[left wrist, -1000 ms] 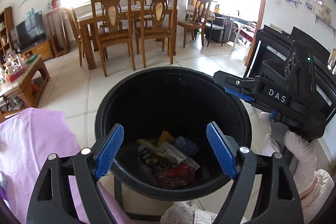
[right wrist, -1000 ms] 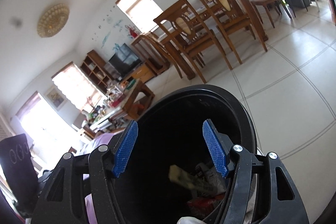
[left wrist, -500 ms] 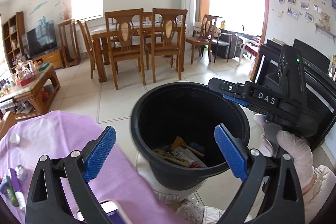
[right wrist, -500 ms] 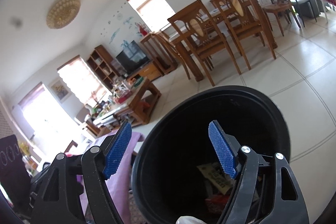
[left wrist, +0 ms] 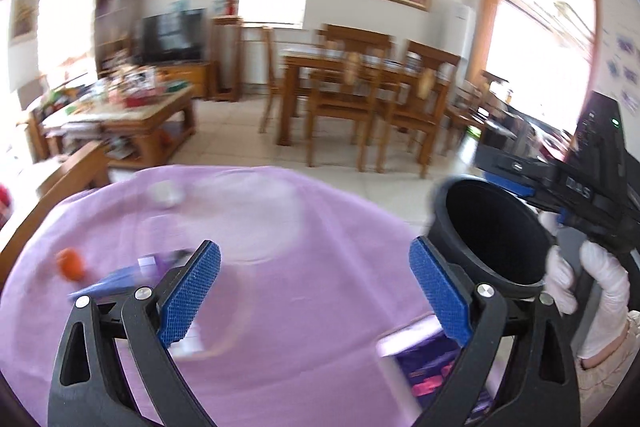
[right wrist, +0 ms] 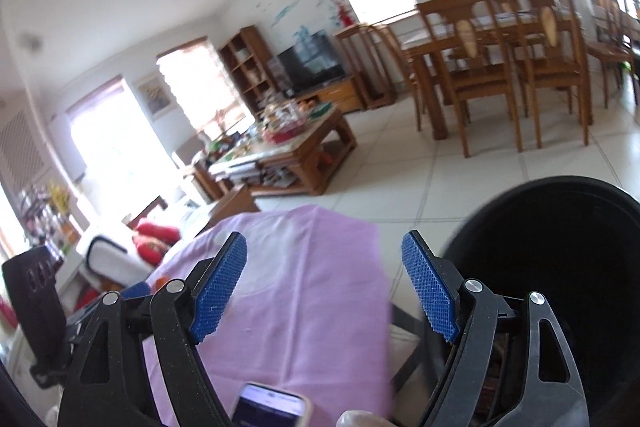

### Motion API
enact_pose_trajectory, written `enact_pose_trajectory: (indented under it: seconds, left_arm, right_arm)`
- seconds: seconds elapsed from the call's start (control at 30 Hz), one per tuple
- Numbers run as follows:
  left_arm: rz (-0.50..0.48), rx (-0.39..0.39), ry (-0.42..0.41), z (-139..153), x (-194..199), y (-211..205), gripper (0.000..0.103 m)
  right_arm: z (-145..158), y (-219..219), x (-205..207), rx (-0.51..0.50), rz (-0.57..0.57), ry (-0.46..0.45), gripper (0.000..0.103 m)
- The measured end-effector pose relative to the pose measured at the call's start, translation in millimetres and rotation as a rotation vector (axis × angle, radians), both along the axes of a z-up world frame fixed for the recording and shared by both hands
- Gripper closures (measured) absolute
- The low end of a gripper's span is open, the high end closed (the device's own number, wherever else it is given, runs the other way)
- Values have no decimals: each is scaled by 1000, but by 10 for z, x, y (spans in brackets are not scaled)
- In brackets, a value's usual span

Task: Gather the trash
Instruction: 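Move both open tools back over the table, then grasp the orange with the left tool while the right tool grasps the white round lid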

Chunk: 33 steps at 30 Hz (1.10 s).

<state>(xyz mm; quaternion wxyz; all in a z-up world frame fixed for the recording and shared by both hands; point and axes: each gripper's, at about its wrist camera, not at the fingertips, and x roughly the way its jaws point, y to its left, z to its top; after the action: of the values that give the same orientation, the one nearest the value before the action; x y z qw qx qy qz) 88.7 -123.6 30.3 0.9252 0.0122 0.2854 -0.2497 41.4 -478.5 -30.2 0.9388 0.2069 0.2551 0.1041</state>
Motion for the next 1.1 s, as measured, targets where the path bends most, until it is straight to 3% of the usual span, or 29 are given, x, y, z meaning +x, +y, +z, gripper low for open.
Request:
enact_pose_trajectory:
  seconds: [0.23, 0.4, 0.5, 0.6, 0.67, 0.9, 1.1]
  left_arm:
    - [268, -30, 76, -167, 457, 1165, 9]
    - [367, 32, 152, -397, 807, 1681, 9]
    - [369, 78, 196, -499, 1016, 1804, 10]
    - [354, 92, 237, -629, 1137, 1942, 21]
    - [357, 107, 254, -695, 1229, 1979, 24]
    - [277, 74, 284, -772, 1196, 1928, 45]
    - [266, 72, 288, -784, 1192, 1892, 65]
  right_arm:
    - [111, 1240, 807, -148, 202, 101, 24]
    - [42, 2063, 1485, -264, 293, 176, 24]
    - [-72, 2519, 1866, -352, 323, 220, 24]
    - [-265, 2762, 2165, -429, 326, 251, 24]
    - [-383, 2888, 2354, -449, 316, 273, 24]
    - [-704, 3109, 2727, -517, 321, 333, 24]
    - [-816, 3225, 2845, -554, 319, 328, 44]
